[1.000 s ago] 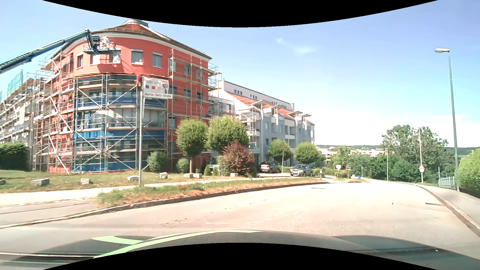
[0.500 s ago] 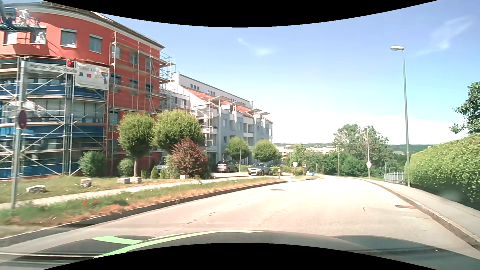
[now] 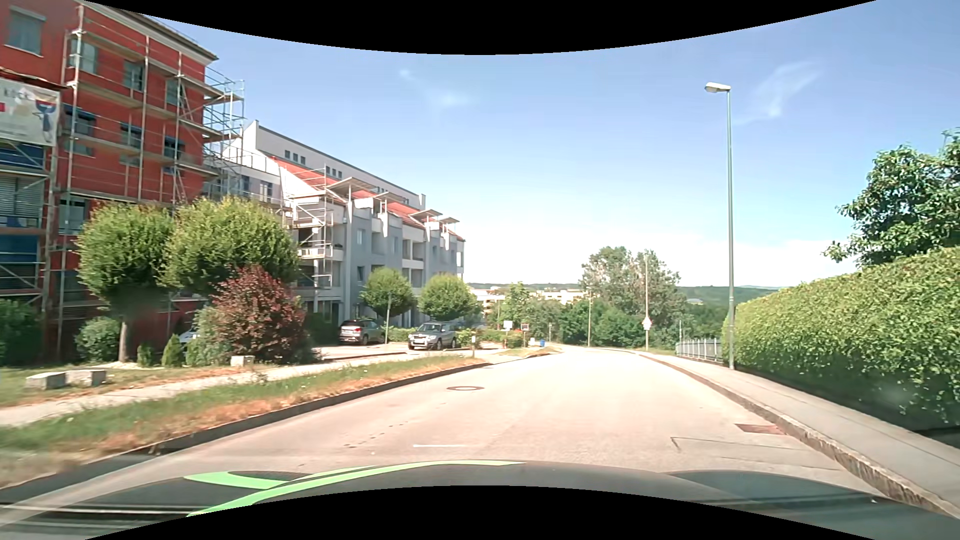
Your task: Follow the waypoints while adhering to traffic rules and regulations
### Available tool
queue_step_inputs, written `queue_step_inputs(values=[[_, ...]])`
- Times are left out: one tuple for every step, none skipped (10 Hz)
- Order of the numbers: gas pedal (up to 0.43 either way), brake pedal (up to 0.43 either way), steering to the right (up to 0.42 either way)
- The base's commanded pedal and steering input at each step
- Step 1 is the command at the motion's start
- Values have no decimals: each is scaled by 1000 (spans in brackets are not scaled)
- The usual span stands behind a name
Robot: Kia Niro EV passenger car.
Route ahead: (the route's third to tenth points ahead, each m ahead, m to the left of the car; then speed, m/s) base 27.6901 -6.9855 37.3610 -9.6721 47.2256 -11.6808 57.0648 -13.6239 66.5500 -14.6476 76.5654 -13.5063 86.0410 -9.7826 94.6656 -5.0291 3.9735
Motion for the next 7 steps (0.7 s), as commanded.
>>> queue_step_inputs(values=[[130,0,358],[130,0,333],[130,0,308],[130,0,273],[130,0,230],[130,0,193],[130,0,166]])
